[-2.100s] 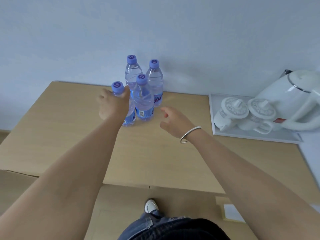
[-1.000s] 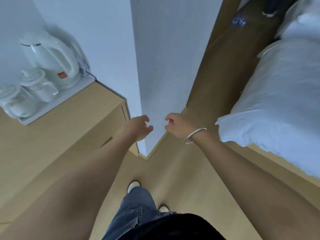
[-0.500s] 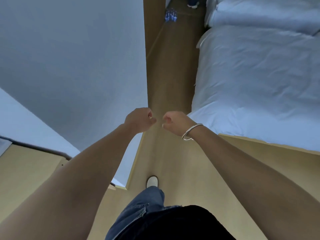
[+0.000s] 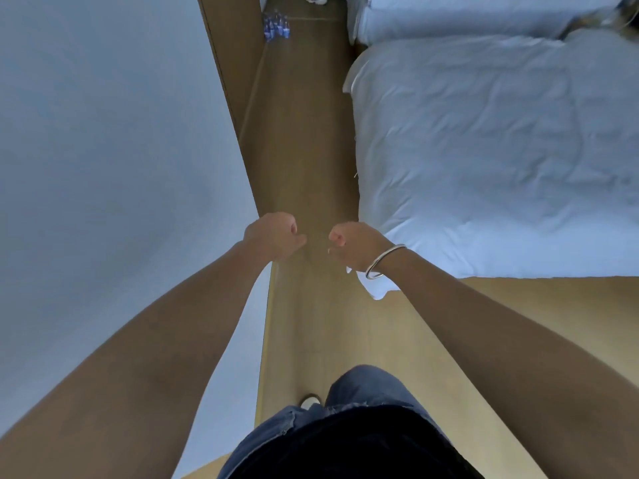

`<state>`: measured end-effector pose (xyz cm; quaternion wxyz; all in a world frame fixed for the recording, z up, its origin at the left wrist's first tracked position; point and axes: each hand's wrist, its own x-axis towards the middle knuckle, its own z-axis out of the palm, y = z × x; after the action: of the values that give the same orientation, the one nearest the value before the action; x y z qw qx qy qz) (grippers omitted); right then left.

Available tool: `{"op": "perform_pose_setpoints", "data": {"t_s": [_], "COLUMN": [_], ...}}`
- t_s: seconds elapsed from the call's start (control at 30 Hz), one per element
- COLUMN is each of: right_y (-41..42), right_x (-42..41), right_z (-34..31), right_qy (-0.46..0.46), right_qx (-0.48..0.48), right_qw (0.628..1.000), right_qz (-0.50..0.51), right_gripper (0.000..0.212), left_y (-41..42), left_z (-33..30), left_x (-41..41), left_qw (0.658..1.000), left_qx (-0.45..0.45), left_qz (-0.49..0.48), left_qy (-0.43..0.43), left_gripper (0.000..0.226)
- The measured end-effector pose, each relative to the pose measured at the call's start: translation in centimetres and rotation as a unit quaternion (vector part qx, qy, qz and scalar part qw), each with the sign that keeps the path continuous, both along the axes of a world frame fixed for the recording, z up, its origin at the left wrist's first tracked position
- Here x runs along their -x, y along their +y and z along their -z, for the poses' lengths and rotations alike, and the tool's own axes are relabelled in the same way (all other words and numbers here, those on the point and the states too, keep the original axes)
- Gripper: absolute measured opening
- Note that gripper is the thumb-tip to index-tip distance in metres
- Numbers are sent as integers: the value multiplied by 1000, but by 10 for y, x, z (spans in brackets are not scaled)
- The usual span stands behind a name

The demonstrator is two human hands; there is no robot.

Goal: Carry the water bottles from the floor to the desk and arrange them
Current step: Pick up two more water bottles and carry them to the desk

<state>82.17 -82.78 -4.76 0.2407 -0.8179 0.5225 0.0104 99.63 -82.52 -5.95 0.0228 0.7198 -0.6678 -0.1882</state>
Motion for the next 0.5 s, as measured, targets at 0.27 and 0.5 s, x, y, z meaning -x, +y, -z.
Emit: {"op": "perform_pose_setpoints", "data": {"t_s": [0.27,0.5], "right_y": [-108,-246], "right_x": [16,37], "right_z": [12,9], "right_qy": [15,12], "right_qx": [-40,-31], "right_qw": [999,999], "right_qz": [20,-9], "right_gripper": [29,34], "left_y": [-111,-244], "left_z": [7,-9], "left_x": [14,37], "left_qw": [999,998], "left_qx": [-38,-52], "left_qz": [17,21], "left_qy": [6,0], "left_gripper": [22,27]}}
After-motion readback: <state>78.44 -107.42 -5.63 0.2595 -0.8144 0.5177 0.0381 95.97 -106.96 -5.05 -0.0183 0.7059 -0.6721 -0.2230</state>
